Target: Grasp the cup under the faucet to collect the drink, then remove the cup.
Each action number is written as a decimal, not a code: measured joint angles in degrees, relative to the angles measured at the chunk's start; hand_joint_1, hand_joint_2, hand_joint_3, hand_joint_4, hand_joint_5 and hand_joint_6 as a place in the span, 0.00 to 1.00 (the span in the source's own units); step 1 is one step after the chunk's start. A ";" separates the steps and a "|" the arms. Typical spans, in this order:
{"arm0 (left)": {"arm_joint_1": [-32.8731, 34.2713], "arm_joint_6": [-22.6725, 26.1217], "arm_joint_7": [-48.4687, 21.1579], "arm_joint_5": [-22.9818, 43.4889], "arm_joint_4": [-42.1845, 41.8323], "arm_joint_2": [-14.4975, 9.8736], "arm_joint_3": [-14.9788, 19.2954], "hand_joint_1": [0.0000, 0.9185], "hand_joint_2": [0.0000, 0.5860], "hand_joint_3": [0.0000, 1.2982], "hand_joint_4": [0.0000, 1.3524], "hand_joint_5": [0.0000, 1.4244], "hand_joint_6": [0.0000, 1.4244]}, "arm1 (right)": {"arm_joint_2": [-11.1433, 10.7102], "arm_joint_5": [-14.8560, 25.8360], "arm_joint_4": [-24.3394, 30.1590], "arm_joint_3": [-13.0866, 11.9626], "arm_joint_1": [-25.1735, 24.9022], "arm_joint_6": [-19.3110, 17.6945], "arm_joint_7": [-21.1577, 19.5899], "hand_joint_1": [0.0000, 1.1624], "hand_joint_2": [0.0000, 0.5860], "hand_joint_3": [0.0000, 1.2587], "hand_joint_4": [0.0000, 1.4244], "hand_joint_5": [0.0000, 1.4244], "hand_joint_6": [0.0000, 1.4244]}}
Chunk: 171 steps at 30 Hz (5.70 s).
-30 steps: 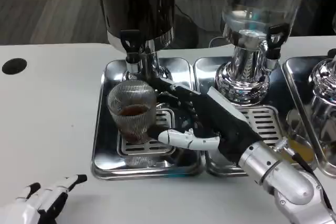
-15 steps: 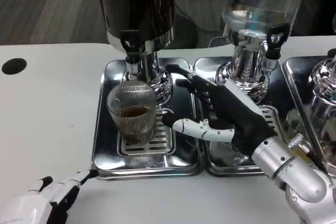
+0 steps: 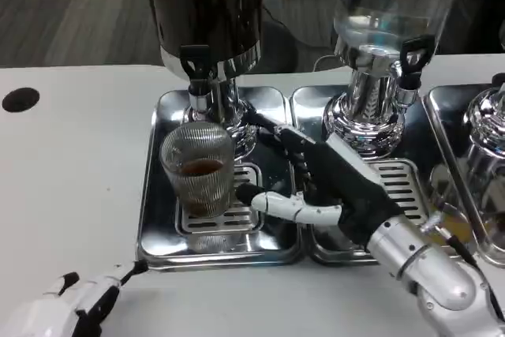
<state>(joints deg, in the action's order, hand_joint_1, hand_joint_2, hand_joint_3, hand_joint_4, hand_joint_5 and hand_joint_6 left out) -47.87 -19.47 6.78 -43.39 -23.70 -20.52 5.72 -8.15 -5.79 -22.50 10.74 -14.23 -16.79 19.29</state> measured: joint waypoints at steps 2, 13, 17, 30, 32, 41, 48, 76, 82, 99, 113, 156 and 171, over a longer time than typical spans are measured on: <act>-0.55 -0.04 0.00 0.01 0.00 -0.09 0.11 0.06 0.13 0.17 0.11 0.16 0.07 | 0.49 -0.19 -0.86 0.24 -0.59 -0.13 -0.02 0.58 0.28 0.08 0.01 0.04 0.01; -1.05 -0.10 0.01 0.08 0.00 -0.34 0.14 0.06 0.12 0.17 0.11 0.16 0.07 | 1.51 -0.72 -5.41 0.70 -3.62 -1.85 -0.26 0.58 0.29 0.08 0.01 0.04 0.01; -1.03 -0.10 0.00 0.16 0.08 -0.37 0.10 0.06 0.12 0.17 0.12 0.16 0.07 | 2.03 -0.73 -7.30 0.70 -4.74 -2.34 -0.61 0.59 0.27 0.08 0.02 0.05 0.01; -0.79 0.08 -1.12 0.34 0.21 -0.77 0.03 0.06 0.13 0.18 0.13 0.17 0.07 | 3.46 -1.73 -12.07 0.68 -7.58 -4.60 -3.62 0.66 0.18 0.09 0.05 0.08 0.03; -0.74 0.10 -1.26 0.34 0.23 -0.79 0.03 0.06 0.13 0.18 0.13 0.17 0.07 | 3.75 -1.77 -12.98 0.70 -8.09 -4.90 -4.36 0.67 0.17 0.09 0.05 0.08 0.03; -0.36 0.38 -2.09 0.54 0.94 -1.03 0.12 0.06 0.13 0.19 0.13 0.17 0.07 | 5.71 -3.07 -17.69 1.20 -10.45 -6.67 -6.82 0.67 0.16 0.08 0.05 0.08 0.02; 0.28 0.59 -2.42 0.85 1.80 -1.13 0.22 0.06 0.14 0.19 0.14 0.17 0.07 | 6.68 -3.88 -21.46 1.24 -11.86 -8.11 -7.78 0.67 0.16 0.07 0.05 0.06 0.01; 0.59 0.85 -3.10 2.68 3.38 -3.07 1.04 0.07 0.16 0.21 0.15 0.17 0.07 | 10.44 -3.94 -31.32 1.15 -16.93 -12.32 -9.24 0.69 0.14 0.09 0.09 0.12 0.07; 0.44 0.96 -3.41 2.93 3.43 -3.26 1.71 0.07 0.16 0.21 0.15 0.17 0.07 | 11.02 -3.98 -32.40 1.11 -17.16 -13.01 -10.43 0.72 0.13 0.13 0.12 0.15 0.08; -0.30 0.96 -3.43 4.57 3.62 -4.12 2.75 0.07 0.17 0.22 0.16 0.18 0.07 | 12.55 -5.33 -36.27 1.27 -18.12 -14.73 -15.26 0.74 0.16 0.19 0.17 0.23 0.15; -0.33 0.96 -3.45 4.59 3.40 -4.15 2.74 0.07 0.17 0.22 0.17 0.18 0.07 | 12.58 -6.23 -37.76 1.27 -18.34 -15.63 -16.25 0.75 0.15 0.23 0.22 0.27 0.20; 0.13 1.16 -3.44 4.06 2.92 -3.84 -0.07 0.06 0.17 0.20 0.17 0.19 0.07 | 9.19 -5.03 -20.85 -0.65 -8.05 -14.53 -13.24 0.77 0.22 0.37 0.34 0.36 0.30; 1.51 1.16 -3.44 3.94 4.53 -3.87 -1.03 0.07 0.17 0.20 0.16 0.19 0.07 | 5.35 -4.95 -5.86 -0.70 -0.70 -7.49 -10.11 0.77 0.22 0.38 0.34 0.36 0.29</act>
<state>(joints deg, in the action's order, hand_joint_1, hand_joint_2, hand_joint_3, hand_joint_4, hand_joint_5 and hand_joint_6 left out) -46.37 -18.31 3.35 -39.44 -19.17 -24.40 4.69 -2.80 -10.74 -28.37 10.04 -14.92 -24.29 9.18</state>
